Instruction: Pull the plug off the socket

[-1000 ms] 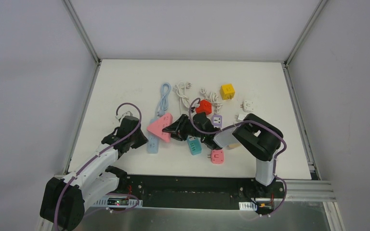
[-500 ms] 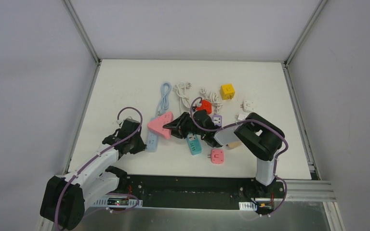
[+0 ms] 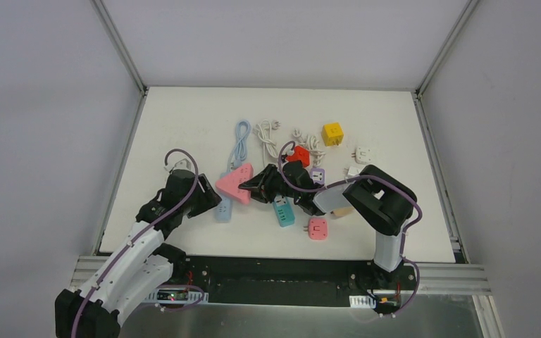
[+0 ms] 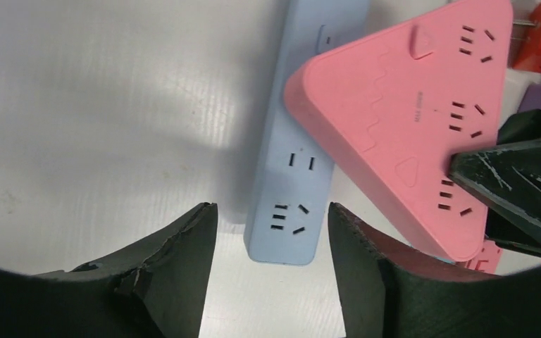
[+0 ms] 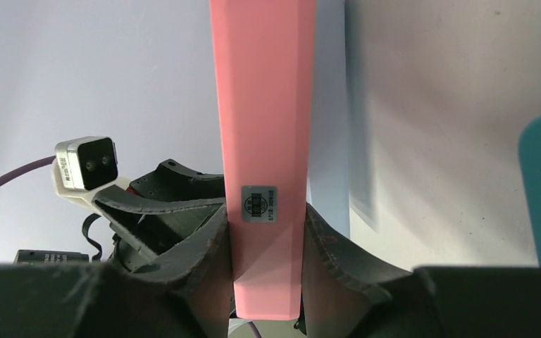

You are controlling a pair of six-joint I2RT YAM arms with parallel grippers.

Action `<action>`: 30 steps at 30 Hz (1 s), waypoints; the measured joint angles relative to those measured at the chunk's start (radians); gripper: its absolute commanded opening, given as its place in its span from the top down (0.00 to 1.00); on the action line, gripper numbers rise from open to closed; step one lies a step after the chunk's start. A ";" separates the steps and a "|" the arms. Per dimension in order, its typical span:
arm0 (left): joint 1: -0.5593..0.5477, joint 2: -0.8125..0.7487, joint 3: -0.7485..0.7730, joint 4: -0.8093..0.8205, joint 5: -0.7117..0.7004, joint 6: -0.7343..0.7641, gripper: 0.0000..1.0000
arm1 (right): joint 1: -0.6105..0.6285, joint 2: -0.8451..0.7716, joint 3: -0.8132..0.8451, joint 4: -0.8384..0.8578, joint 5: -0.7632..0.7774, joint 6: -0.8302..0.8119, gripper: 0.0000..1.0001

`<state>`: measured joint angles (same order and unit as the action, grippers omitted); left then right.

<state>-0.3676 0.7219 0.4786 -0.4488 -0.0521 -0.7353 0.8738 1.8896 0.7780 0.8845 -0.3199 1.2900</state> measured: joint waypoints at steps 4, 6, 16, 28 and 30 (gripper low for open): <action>0.000 0.034 -0.001 0.046 0.063 0.022 0.27 | 0.000 0.000 0.000 0.000 -0.003 -0.001 1.00; 0.000 0.068 -0.005 0.069 0.090 0.029 0.25 | 0.000 0.000 0.000 0.000 -0.005 -0.001 1.00; -0.026 0.185 -0.054 0.148 0.156 0.043 0.41 | -0.001 0.000 0.000 0.001 -0.014 0.000 1.00; -0.105 0.233 -0.056 0.162 0.078 0.034 0.69 | -0.018 0.019 0.021 -0.007 -0.084 0.015 1.00; -0.105 0.233 -0.056 0.159 0.071 0.030 0.71 | -0.017 0.019 0.023 -0.003 -0.090 -0.043 1.00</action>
<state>-0.4725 0.9546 0.4221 -0.2901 0.0189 -0.7055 0.8570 1.9091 0.8005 0.8814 -0.4103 1.2469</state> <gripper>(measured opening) 0.488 0.362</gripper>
